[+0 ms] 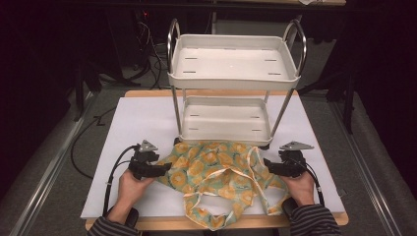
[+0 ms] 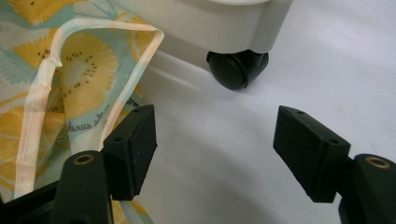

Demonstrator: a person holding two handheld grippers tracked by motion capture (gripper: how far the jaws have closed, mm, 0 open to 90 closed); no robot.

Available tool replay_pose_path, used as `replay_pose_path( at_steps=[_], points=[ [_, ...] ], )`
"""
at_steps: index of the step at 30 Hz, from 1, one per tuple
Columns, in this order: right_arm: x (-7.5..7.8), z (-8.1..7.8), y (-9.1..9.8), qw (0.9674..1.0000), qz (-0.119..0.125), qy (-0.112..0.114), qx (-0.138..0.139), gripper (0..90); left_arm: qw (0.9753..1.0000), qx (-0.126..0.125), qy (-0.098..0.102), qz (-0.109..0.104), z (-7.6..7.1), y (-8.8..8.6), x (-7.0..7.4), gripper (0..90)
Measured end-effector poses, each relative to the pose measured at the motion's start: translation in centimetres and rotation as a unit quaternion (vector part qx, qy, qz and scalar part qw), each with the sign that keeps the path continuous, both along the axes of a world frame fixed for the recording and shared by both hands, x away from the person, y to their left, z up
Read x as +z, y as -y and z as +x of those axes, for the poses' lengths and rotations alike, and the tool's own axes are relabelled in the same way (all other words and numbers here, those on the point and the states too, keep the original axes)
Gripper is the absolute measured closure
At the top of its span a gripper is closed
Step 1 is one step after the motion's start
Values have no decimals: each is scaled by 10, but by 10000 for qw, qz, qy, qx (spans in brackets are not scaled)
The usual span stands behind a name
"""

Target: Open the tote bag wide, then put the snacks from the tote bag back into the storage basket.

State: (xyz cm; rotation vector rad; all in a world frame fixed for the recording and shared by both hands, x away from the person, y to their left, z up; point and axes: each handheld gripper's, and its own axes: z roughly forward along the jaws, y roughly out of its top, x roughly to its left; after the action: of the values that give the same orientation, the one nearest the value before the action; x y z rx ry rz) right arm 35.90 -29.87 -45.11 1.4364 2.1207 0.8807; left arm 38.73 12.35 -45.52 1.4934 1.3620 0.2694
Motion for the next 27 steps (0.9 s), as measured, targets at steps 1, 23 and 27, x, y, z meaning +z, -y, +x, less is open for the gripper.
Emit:
replay_pose_path(
  at_steps=[1,23,27],
  points=[
    [0,0,0,10000,6,5,7,312,10000,0,0,0,0,0,0,382],
    [5,-8,0,9998,149,141,50,306,9997,-46,47,-228,-3,7,5,377],
    [6,-13,-1,9996,158,202,79,312,9992,-71,108,-383,-7,10,10,379]
  ],
)
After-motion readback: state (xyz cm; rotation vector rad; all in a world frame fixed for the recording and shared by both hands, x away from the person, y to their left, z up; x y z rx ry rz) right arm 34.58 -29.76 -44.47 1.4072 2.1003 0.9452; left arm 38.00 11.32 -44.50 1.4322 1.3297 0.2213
